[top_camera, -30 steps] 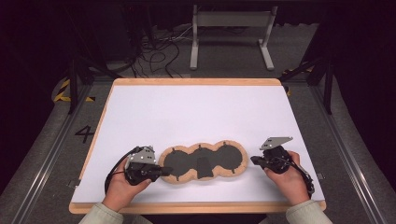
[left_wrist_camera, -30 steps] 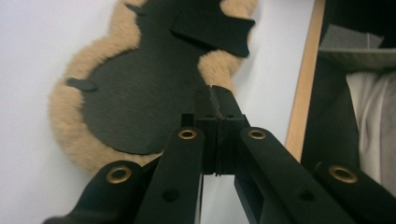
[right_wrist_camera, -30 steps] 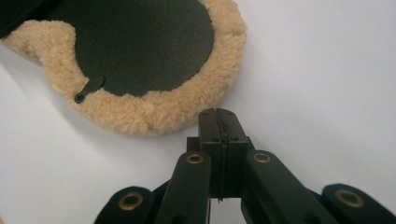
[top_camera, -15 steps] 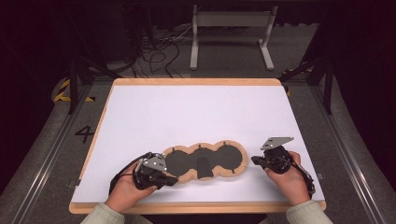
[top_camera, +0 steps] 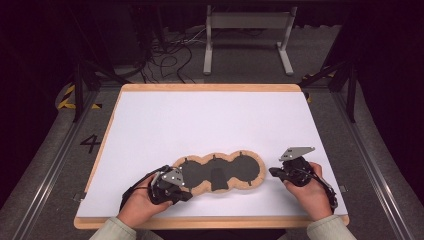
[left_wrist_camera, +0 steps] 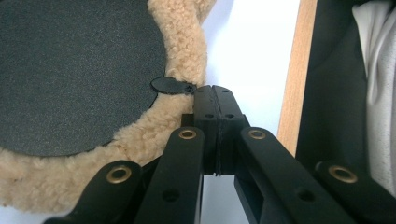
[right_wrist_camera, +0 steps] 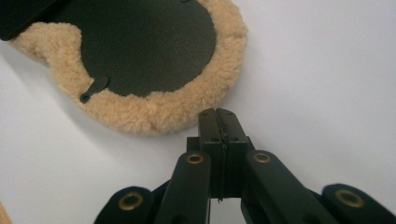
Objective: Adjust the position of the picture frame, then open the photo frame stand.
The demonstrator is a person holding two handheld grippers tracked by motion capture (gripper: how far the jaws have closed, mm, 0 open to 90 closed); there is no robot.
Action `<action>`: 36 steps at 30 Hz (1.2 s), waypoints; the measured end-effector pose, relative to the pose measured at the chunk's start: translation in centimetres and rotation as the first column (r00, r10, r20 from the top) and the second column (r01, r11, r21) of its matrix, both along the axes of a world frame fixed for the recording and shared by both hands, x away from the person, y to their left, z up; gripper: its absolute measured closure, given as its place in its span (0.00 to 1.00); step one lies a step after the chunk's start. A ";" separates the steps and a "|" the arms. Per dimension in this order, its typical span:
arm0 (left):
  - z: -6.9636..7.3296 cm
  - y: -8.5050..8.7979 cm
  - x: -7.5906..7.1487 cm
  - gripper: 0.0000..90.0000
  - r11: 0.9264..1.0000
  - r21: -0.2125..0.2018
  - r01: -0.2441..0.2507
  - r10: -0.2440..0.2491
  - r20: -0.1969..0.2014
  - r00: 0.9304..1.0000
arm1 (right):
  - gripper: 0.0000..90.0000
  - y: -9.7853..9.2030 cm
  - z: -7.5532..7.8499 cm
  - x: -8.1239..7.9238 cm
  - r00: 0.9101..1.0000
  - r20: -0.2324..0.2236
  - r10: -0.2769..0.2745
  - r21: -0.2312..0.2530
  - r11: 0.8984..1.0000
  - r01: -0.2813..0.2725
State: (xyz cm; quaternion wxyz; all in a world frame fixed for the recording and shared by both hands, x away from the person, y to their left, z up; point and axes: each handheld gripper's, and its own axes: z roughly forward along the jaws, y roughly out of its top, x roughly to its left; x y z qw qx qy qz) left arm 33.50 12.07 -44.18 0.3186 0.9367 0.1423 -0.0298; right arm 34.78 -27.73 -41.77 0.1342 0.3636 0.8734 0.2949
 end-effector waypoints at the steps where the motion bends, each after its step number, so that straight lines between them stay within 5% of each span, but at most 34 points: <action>1: 0.0 0.0 0.1 1.00 1.000 -0.002 -0.003 0.003 0.005 1.000 | 1.00 0.0 0.0 0.0 1.000 0.001 -0.002 0.001 1.000 0.002; 13: -0.2 0.2 1.0 1.00 0.996 -0.010 -0.084 0.084 0.064 0.994 | 1.00 -0.1 0.4 -0.4 1.000 0.013 -0.006 0.001 1.000 0.006; 16: -0.2 0.2 1.0 1.00 0.996 -0.014 -0.086 0.087 0.040 0.995 | 1.00 -0.2 0.4 -0.5 1.000 0.016 -0.009 0.000 1.000 0.009; 21: 0.5 1.1 1.1 0.95 0.995 -0.088 -0.057 0.059 0.023 0.998 | 1.00 -0.2 0.7 -0.9 1.000 0.025 -0.006 0.005 1.000 0.006; 30: 1.8 2.7 1.6 0.84 0.977 -0.171 -0.131 0.139 0.036 0.990 | 1.00 0.1 1.4 -1.7 0.999 0.048 0.023 0.036 0.999 -0.025; 33: 2.0 3.1 1.5 0.78 0.966 -0.199 -0.168 0.175 0.022 0.984 | 1.00 0.4 1.7 -2.0 0.998 0.054 0.032 0.051 0.998 -0.035; 36: 2.4 3.5 1.7 0.76 0.953 -0.232 -0.193 0.211 0.056 0.976 | 1.00 1.0 2.0 -2.2 0.996 0.064 0.059 0.071 0.995 -0.064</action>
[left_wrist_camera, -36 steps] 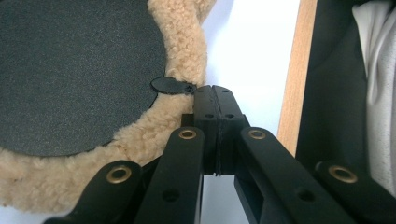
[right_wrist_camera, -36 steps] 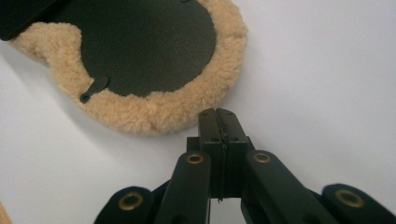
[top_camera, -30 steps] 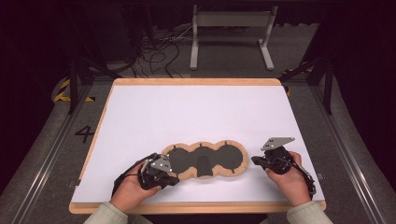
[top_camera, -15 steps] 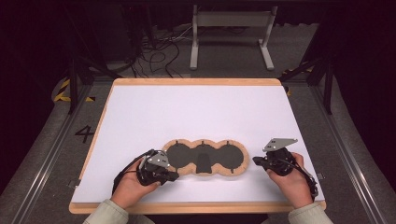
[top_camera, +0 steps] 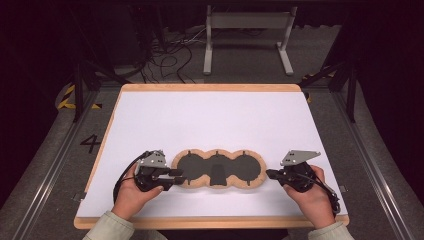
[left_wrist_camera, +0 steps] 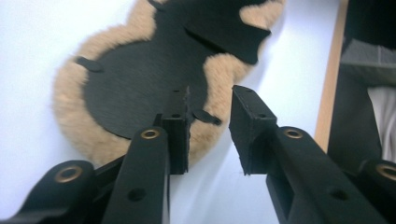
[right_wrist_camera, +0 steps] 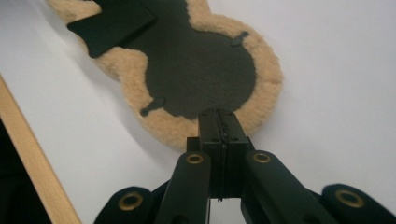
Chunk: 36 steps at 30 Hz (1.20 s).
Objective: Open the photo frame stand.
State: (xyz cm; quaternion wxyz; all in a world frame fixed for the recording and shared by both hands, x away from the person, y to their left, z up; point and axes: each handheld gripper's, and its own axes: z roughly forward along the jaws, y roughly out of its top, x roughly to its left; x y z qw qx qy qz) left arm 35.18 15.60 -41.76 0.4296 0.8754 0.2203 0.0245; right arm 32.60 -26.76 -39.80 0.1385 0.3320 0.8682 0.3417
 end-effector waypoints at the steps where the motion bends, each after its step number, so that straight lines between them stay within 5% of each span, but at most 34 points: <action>1: 0.1 0.1 0.0 0.75 1.000 -0.009 -0.013 0.013 0.006 1.000 | 1.00 0.1 0.1 0.0 1.000 0.002 0.007 0.003 1.000 -0.007; 13: 0.3 1.2 0.9 0.70 0.984 -0.033 -0.175 0.176 0.028 0.984 | 1.00 2.9 1.1 -0.5 0.993 0.035 0.109 0.050 0.993 -0.111; 28: 1.1 1.0 3.2 0.67 0.967 -0.082 -0.240 0.244 0.040 0.969 | 1.00 7.0 1.0 -0.2 0.975 0.027 0.222 0.049 0.973 -0.223; 36: 0.7 1.8 4.3 0.65 0.941 -0.113 -0.319 0.323 0.016 0.946 | 1.00 8.8 0.1 0.2 0.965 -0.018 0.263 0.021 0.965 -0.262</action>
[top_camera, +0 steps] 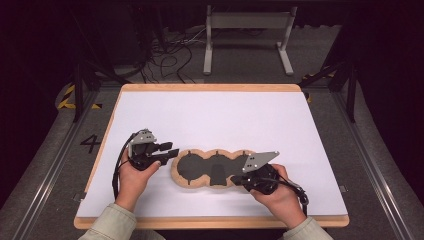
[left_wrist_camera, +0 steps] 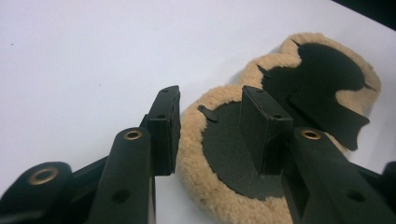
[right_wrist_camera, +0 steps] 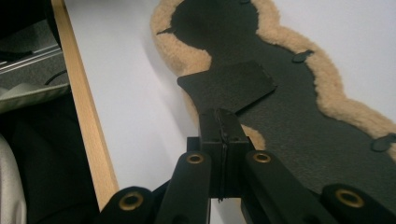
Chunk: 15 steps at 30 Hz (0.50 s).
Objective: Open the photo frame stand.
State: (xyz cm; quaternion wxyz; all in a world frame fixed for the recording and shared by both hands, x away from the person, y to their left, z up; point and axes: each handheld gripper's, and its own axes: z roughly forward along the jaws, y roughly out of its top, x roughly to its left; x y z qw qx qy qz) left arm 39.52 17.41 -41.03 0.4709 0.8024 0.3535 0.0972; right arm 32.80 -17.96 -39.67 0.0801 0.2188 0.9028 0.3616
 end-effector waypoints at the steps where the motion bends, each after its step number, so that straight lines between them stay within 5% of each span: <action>1: 0.0 0.0 0.0 0.65 1.000 0.000 0.000 0.000 0.000 1.000 | 1.00 0.0 0.0 0.0 1.000 0.000 0.000 0.000 1.000 0.000; 15: -0.8 0.2 0.1 0.53 0.996 0.025 -0.088 0.087 0.028 0.996 | 1.00 0.8 -2.4 0.0 0.997 -0.075 0.013 -0.063 0.998 -0.017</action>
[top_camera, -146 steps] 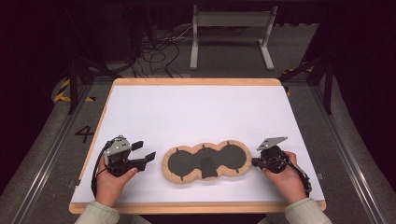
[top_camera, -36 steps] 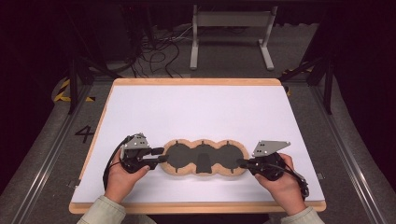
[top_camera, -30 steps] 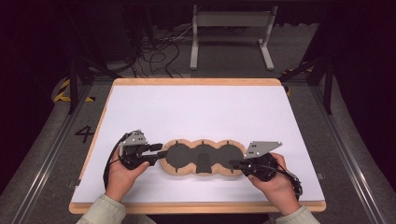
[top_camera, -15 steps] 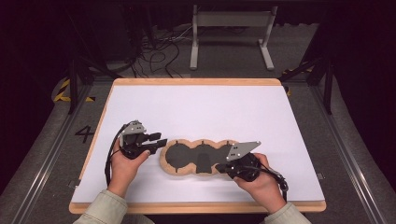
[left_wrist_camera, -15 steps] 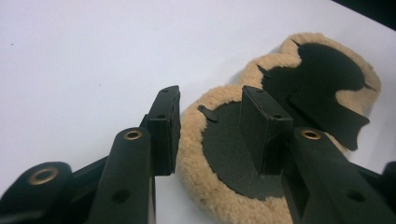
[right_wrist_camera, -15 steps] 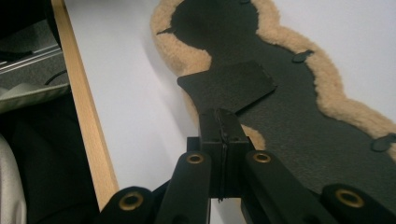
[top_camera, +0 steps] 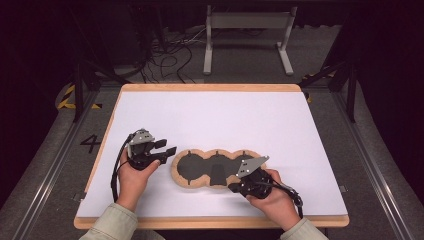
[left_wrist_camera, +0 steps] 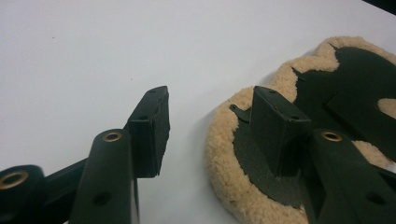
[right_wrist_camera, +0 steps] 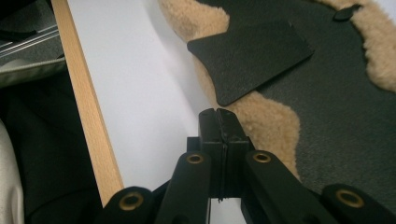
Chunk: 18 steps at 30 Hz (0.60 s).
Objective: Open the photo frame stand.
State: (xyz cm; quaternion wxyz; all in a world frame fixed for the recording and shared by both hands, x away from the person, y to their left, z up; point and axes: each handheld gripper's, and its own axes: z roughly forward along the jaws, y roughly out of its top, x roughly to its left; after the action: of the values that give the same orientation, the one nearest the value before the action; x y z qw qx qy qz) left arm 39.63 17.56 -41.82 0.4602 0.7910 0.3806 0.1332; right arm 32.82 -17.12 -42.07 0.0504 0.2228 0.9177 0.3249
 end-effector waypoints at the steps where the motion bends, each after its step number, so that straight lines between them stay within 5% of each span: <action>1: 0.0 -0.1 0.0 0.53 1.000 0.001 -0.001 0.001 0.007 1.000 | 1.00 0.0 -0.2 0.0 1.000 -0.006 0.002 -0.005 1.000 -0.002; 8: -0.1 -0.3 -0.1 0.53 0.999 0.023 0.035 -0.036 0.032 0.999 | 1.00 0.6 -1.2 0.1 1.000 -0.024 0.011 -0.019 1.000 -0.012; 18: -0.3 -0.4 -0.1 0.56 0.998 0.030 0.056 -0.055 -0.028 0.998 | 1.00 0.8 -1.8 0.7 0.998 -0.062 -0.007 0.022 1.000 0.008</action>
State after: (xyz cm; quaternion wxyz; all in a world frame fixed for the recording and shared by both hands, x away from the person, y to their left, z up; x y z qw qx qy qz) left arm 39.53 17.19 -42.13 0.4464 0.8099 0.3625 0.1155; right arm 33.56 -16.30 -43.88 0.0209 0.2368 0.9143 0.3278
